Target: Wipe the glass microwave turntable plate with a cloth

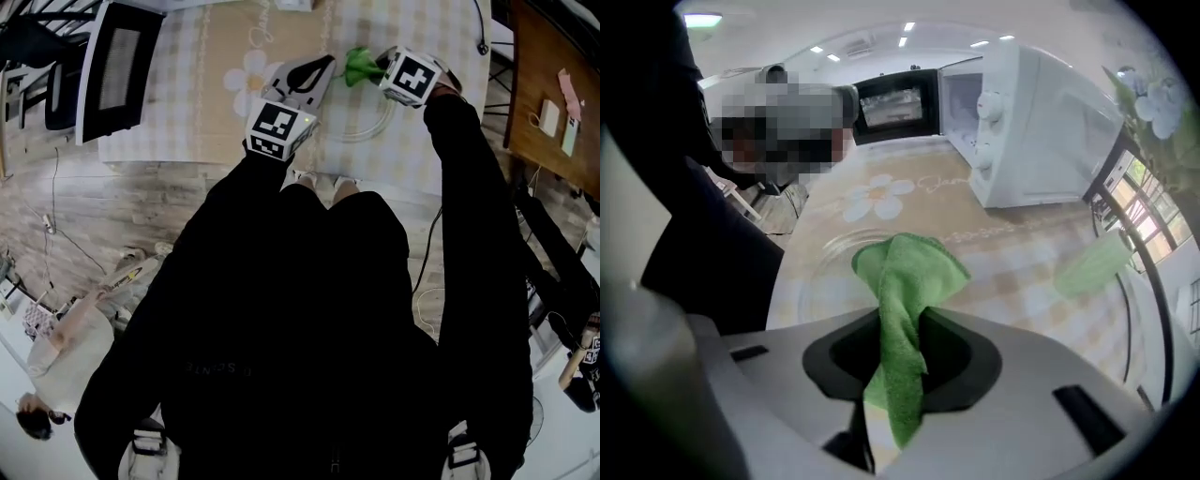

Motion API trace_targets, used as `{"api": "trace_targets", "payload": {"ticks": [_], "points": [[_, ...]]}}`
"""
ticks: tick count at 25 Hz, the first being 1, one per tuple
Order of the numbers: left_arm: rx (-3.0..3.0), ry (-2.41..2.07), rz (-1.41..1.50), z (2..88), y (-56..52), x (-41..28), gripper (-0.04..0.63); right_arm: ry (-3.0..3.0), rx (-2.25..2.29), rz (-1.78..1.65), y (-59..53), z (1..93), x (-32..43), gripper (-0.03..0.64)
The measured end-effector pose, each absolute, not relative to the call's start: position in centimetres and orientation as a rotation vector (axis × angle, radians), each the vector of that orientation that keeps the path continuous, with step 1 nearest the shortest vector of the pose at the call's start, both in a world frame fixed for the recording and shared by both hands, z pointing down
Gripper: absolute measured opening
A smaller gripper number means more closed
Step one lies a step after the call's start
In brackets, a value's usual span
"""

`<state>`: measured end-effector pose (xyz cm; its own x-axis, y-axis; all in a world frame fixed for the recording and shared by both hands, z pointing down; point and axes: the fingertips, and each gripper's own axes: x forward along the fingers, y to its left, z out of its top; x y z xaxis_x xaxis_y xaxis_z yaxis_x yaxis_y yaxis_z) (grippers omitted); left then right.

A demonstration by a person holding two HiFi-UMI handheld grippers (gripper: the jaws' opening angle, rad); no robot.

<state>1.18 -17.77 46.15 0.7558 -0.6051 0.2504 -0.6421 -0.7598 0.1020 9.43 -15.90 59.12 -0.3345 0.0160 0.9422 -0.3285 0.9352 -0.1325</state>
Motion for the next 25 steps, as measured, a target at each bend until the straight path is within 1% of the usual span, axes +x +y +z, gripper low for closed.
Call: {"api": "trace_targets", "payload": {"ticks": [11,18,25], "points": [[2.758,-0.997,0.318,46.9,-19.8,1.7,0.021,-1.866,0.284,0.265,-21.5,61.8,10.3,0.109],[2.741,-1.007,0.324,47.3,-19.9,1.5,0.021,-1.810,0.248,0.224,-21.2,64.9,10.7,0.107],[2.734,-0.999,0.334,47.9,-19.1,1.9,0.021,-1.834,0.278,0.205,-20.9,65.0,10.5,0.107]]}}
